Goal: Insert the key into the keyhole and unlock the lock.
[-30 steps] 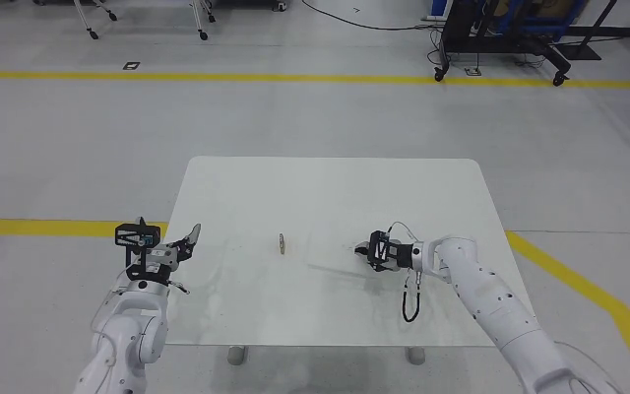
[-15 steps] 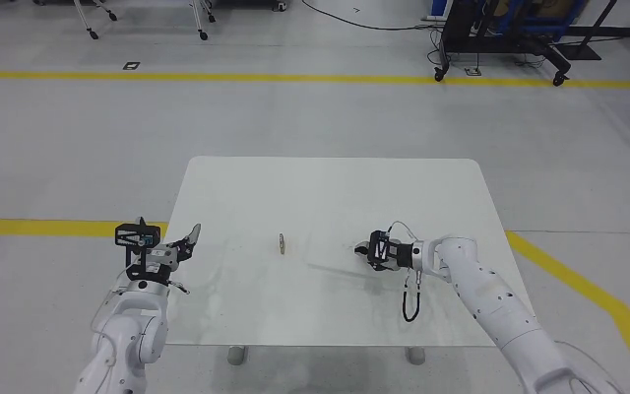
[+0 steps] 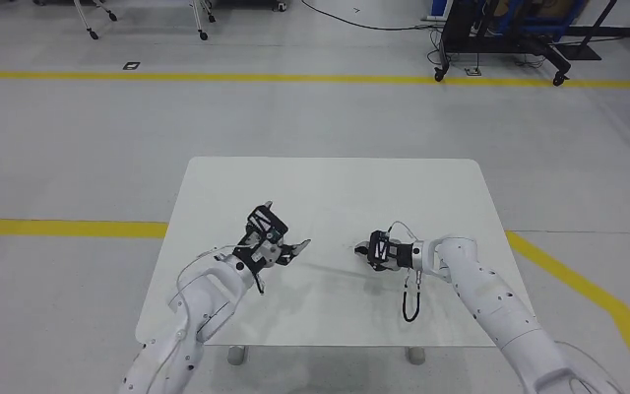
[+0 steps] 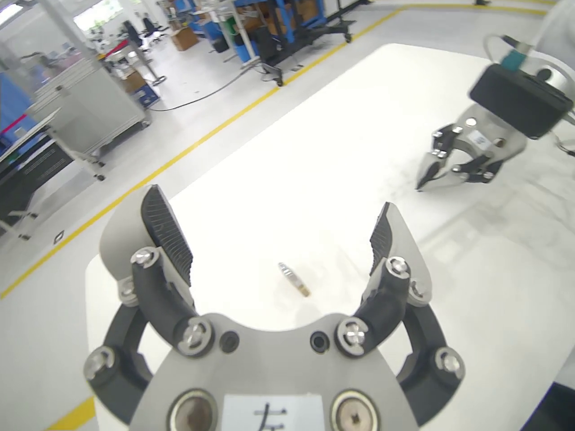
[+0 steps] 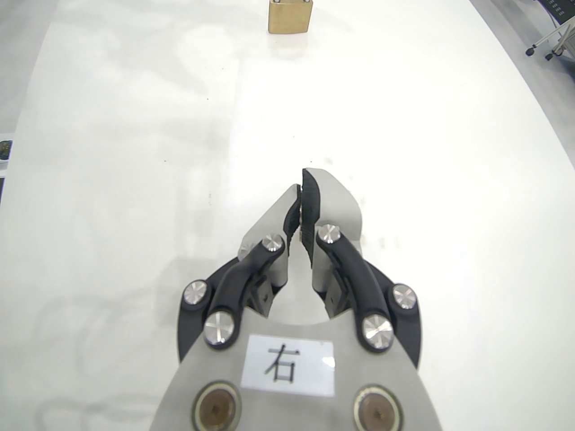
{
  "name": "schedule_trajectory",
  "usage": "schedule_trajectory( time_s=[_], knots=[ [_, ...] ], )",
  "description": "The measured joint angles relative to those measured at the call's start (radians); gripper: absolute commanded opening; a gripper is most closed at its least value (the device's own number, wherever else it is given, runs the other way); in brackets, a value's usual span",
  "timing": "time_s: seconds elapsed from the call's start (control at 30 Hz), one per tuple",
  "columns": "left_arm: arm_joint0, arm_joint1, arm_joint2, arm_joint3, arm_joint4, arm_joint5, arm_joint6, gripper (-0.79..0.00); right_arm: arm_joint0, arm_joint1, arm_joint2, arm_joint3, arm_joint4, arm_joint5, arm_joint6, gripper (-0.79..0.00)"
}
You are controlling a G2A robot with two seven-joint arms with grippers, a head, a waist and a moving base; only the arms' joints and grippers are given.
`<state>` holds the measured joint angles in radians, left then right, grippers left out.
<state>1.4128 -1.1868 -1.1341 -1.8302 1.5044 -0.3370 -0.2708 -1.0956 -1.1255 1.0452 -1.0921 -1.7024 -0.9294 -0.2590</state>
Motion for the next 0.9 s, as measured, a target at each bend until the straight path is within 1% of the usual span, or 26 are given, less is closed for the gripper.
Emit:
schedule_trajectory(
  time_s=[0.07,0.17,0.27,0.37,0.47,0.53,0.67,0.9],
  knots=[
    [-0.057,-0.012,0.073,0.043,0.040,-0.003,-0.027,0.000,0.000,0.000,0.000,0.000,0.000,0.000,0.000,-0.785],
    [-0.117,-0.028,0.157,0.101,0.110,0.022,-0.055,0.000,0.000,0.000,0.000,0.000,0.000,0.000,0.000,-0.785],
    [-0.155,-0.041,0.225,0.152,0.211,0.068,-0.071,0.000,0.000,0.000,0.000,0.000,0.000,0.000,0.000,-0.785],
    [-0.174,-0.052,0.270,0.196,0.286,0.116,-0.075,0.000,0.000,0.000,0.000,0.000,0.000,0.000,0.000,-0.785],
    [-0.187,-0.060,0.298,0.245,0.364,0.176,-0.084,0.000,0.000,0.000,0.000,0.000,0.000,0.000,0.000,-0.785],
    [-0.192,-0.065,0.317,0.275,0.411,0.196,-0.089,0.000,0.000,0.000,0.000,0.000,0.000,0.000,0.000,-0.785],
    [-0.202,-0.076,0.343,0.329,0.457,0.217,-0.092,0.000,0.000,0.000,0.000,0.000,0.000,0.000,0.000,-0.785],
    [-0.219,-0.092,0.369,0.379,0.499,0.231,-0.089,0.000,0.000,0.000,0.000,0.000,0.000,0.000,0.000,-0.785]
  ],
)
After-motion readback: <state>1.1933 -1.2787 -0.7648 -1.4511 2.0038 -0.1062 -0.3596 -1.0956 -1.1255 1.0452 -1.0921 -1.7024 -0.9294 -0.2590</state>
